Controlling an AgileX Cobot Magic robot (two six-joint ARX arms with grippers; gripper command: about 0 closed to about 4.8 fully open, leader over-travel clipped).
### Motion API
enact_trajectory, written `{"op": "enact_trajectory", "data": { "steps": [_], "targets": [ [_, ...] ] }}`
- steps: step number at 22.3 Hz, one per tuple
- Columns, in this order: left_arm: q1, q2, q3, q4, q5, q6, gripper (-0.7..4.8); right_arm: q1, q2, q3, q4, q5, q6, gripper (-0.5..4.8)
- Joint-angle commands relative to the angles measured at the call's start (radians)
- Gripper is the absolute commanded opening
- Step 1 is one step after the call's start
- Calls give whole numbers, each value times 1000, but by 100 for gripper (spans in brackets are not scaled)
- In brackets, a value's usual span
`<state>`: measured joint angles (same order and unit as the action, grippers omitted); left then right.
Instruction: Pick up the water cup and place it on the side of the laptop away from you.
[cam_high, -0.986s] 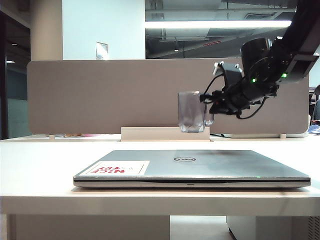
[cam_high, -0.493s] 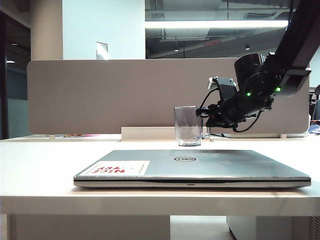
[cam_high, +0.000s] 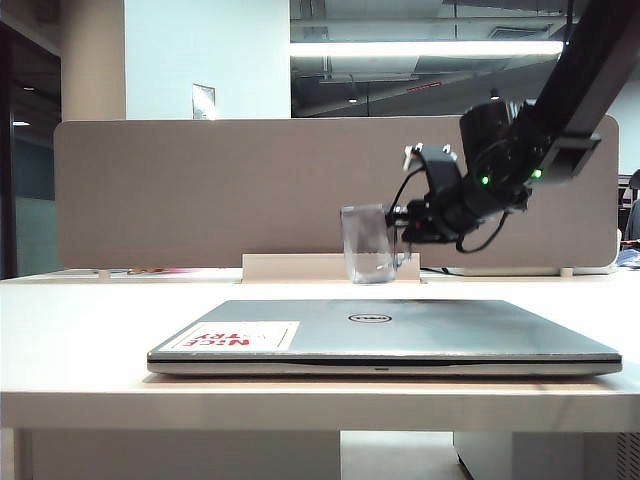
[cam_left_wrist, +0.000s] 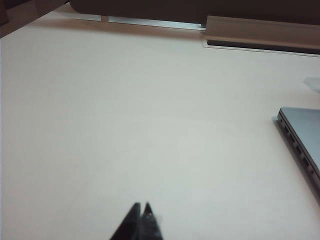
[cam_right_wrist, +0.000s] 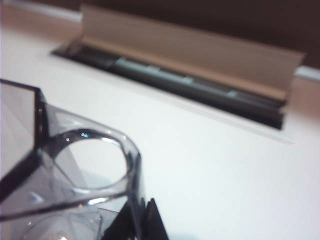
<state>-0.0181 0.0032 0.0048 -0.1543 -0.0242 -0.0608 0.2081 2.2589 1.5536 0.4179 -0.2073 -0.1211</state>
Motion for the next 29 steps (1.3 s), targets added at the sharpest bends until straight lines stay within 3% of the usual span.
{"op": "enact_trajectory", "data": {
  "steps": [1, 25, 29],
  "targets": [
    [-1, 1, 3, 5, 0, 0, -6, 3, 5, 21, 20, -42, -32, -1],
    [-1, 1, 3, 5, -1, 1, -6, 3, 78, 23, 80, -84, -34, 1],
    [-1, 1, 3, 5, -1, 1, -6, 3, 78, 23, 79, -84, -33, 27]
  ]
}}
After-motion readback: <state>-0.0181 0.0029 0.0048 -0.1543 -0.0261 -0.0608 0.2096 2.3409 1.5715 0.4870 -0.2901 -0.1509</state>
